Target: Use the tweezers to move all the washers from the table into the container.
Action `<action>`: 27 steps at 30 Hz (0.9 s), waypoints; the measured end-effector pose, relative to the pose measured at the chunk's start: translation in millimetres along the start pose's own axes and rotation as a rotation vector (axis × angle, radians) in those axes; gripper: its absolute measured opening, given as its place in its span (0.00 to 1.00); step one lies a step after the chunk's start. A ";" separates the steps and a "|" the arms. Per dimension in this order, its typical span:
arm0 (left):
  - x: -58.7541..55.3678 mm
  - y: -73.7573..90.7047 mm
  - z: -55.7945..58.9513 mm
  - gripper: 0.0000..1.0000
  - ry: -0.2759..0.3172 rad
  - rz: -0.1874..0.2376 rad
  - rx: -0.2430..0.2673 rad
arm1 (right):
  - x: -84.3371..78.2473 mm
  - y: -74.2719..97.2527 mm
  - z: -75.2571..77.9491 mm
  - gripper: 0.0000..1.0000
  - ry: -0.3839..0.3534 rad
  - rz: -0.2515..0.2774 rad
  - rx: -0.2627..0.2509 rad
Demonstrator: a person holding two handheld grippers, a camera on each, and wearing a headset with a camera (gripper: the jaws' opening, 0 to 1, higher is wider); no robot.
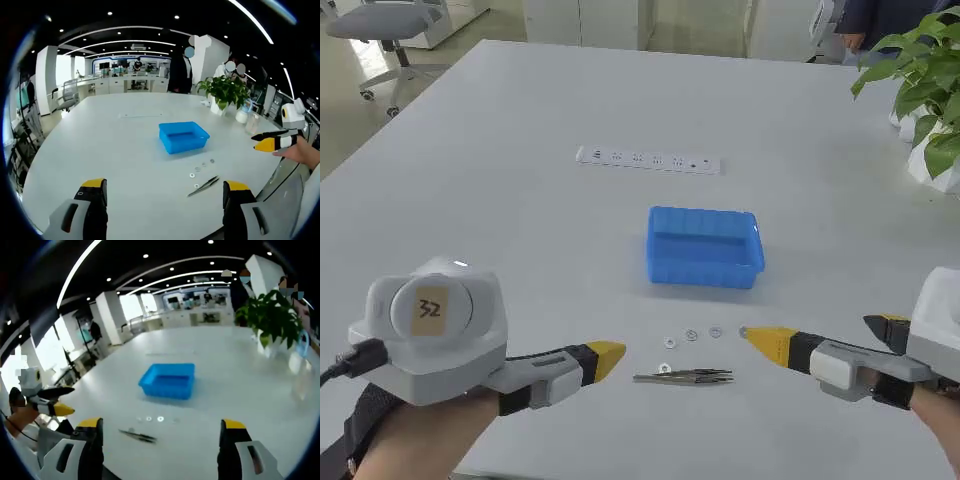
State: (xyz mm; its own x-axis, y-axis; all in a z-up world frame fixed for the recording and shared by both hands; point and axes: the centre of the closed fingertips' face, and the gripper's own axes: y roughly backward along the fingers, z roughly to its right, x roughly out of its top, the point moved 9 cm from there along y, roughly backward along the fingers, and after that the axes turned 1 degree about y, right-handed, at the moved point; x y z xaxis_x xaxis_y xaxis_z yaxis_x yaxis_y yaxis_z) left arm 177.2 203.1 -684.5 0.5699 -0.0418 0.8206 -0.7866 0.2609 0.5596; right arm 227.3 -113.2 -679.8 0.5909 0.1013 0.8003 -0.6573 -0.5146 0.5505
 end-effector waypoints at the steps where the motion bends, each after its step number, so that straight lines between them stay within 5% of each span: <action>1: 0.2 -0.4 0.1 0.98 0.002 -0.004 -0.003 | 0.2 -0.2 0.3 0.95 -0.002 0.002 0.001; 9: 8.6 0.7 1.1 0.99 0.032 0.047 -0.026 | 2.0 -1.0 -0.5 0.96 0.010 0.016 0.006; 27: 3.9 -0.2 0.3 0.99 0.015 0.020 -0.018 | 1.1 -3.0 0.0 0.95 0.024 0.000 -0.007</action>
State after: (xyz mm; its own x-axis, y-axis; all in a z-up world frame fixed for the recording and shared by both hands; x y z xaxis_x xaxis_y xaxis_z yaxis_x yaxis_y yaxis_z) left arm 179.5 202.6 -681.5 0.5580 -0.0218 0.8295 -0.7933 0.2793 0.5410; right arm 229.9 -111.6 -680.6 0.5793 0.1219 0.8060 -0.6607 -0.5088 0.5519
